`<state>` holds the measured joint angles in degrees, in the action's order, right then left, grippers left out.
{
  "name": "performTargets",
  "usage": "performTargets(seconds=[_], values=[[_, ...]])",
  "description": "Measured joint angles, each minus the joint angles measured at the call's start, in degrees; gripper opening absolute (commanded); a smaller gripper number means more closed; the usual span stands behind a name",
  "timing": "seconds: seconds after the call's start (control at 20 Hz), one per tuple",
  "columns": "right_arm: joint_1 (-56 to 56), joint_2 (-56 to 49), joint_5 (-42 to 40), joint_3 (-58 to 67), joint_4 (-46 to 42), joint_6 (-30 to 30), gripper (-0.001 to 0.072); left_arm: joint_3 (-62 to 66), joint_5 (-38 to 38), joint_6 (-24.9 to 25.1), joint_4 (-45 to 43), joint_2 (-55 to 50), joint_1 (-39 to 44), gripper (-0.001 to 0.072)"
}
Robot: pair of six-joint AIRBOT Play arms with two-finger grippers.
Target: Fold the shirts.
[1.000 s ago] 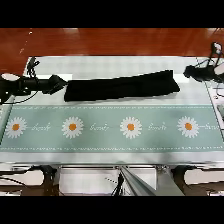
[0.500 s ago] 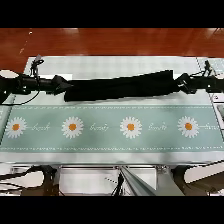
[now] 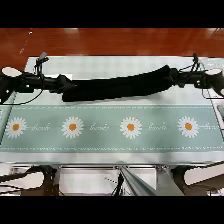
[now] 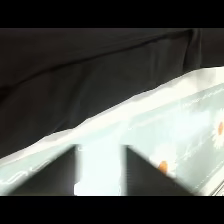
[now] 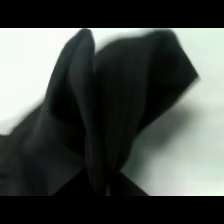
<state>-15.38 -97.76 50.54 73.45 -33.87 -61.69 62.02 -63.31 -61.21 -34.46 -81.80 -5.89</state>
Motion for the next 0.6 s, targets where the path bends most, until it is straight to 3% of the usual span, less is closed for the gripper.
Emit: performTargets(seconds=[0.05,0.1,0.25,0.6], values=[[0.1,2.0,1.1,0.0,-1.8,0.0,0.0027,0.2,0.2,0.0,0.8,0.0,0.3,0.0036],[0.2,4.5,2.8,0.0,-3.5,-0.7,0.0026,0.3,0.3,0.0,1.9,0.0,1.0,0.0024],[1.4,11.2,7.9,0.0,-10.8,-4.4,0.0026,0.5,3.1,0.0,5.4,-0.3,4.7,0.0024],[11.8,25.1,15.7,0.0,-32.9,-19.2,0.0026,0.7,12.9,-1.2,10.1,-3.8,20.9,0.0024]])
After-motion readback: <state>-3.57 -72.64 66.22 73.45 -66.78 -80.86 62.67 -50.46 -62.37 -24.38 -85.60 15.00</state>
